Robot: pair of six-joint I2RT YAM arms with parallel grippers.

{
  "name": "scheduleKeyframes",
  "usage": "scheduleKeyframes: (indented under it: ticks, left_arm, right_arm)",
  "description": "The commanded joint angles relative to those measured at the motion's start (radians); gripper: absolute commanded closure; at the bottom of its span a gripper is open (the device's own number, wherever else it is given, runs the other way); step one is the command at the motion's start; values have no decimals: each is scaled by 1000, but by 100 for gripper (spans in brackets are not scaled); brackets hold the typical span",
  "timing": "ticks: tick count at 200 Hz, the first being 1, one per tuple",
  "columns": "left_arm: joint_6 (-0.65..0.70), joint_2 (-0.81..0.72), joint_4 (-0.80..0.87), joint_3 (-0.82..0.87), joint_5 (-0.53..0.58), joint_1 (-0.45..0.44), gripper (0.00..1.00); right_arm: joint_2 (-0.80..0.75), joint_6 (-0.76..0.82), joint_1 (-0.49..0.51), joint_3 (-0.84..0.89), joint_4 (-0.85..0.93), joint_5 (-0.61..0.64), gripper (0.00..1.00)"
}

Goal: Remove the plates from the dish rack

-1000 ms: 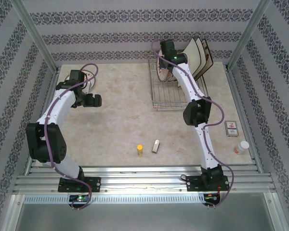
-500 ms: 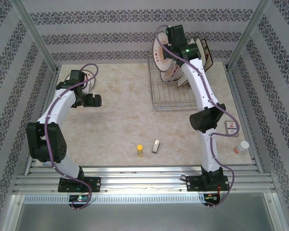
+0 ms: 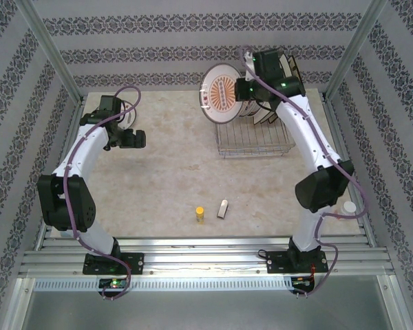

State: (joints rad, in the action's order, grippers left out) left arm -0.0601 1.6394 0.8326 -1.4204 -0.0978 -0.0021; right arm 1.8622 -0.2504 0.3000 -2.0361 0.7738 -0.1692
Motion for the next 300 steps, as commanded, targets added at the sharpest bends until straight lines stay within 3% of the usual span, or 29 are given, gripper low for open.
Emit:
scheduleKeyframes:
  ticks: [1,21,51,89,120,149,185,217,249,300]
  left_arm:
    - [-1,5,-2,-26,0,-11,0]
    - [0,5,-6,-23,-13,-13,0]
    - [0,-4,-11,-24,-23,-15,0]
    - [-13,-29,-29,-39,-91,-19,0]
    - [-112,-94,-183,-7,-369,-22,0]
    - [-285,-176,-472,111,-628,-22,0]
    - [-409,-161,-658,171,-718,-27,0]
    - [-459,-124,-735,202,-724,-36,4]
    - [-467,-99,-750,215,-723,-39,15]
    - [-465,-92,-757,221,-727,-38,56]
  right_arm:
    - [-93,-227,-65,194,-356,-445,100]
    - [-103,-415,-101,393,-646,-648,100]
    - [-82,-579,-98,606,-940,-713,100]
    - [-63,-582,-77,697,-1005,-690,100]
    - [-32,-601,-59,714,-1045,-671,100]
    - [12,-606,-37,680,-1048,-672,100]
    - [45,-614,3,623,-1041,-679,100]
    - [43,-633,47,603,-1054,-678,100]
    - [46,-640,69,602,-1061,-673,100]
    - [54,-649,83,592,-1067,-675,100]
